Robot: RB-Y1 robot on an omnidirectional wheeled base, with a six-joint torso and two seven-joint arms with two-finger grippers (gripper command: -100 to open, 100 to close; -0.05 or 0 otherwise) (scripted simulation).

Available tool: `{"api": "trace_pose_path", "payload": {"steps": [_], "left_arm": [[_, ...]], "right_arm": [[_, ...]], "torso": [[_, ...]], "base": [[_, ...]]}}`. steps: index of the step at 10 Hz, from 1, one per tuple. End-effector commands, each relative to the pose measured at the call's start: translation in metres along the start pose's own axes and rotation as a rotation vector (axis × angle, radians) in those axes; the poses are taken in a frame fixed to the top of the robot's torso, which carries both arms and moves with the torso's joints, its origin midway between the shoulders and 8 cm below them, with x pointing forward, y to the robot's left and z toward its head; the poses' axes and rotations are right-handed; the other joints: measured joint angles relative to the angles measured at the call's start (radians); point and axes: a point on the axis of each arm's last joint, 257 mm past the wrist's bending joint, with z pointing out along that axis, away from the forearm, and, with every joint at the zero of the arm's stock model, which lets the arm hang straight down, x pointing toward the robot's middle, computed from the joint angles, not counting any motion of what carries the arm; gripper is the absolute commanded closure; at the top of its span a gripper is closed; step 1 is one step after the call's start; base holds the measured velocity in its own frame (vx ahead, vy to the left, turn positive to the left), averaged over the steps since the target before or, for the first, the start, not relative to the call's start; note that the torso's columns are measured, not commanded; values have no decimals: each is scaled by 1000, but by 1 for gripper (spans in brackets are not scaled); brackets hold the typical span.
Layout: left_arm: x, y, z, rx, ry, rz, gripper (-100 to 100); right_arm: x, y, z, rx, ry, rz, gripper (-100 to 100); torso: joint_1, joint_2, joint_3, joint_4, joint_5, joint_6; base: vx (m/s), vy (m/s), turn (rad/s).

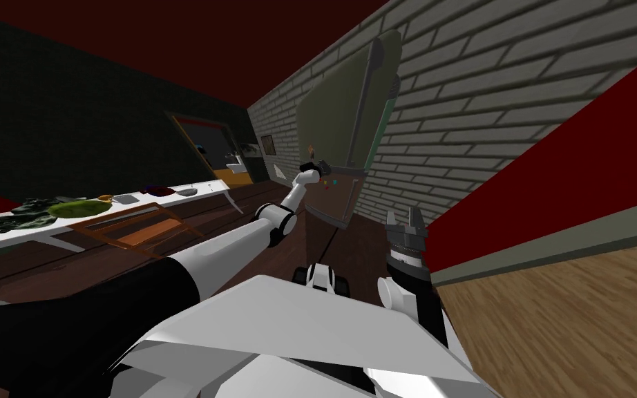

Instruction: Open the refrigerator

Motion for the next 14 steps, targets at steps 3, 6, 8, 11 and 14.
{"api": "trace_pose_path", "payload": {"steps": [3, 6, 8, 11, 14], "left_arm": [[-10, -14, -1, 16, -20, 2, -100], [-21, -28, -2, 34, -43, 2, -100], [-27, -38, -4, 46, -58, 2, -100], [-32, -45, -6, 55, -68, 3, -100], [-28, -49, -6, 53, -69, 6, 100]], "right_arm": [[0, 0, 0, 0, 0, 0, 0], [0, 0, 0, 0, 0, 1, 0], [0, 0, 0, 0, 0, 0, 0], [0, 0, 0, 0, 0, 0, 0], [0, 0, 0, 0, 0, 0, 0]], "torso": [[1, -2, -1, -1, 0, 0], [8, 3, 2, 1, 3, -1], [10, 1, 1, 0, 3, -1], [10, 1, 1, 0, 3, -1], [13, 2, 1, 0, 4, -1]], "base": [[63, -187, 46], [56, -259, 47], [83, -244, 43], [55, -184, 36], [55, -44, 1]]}}
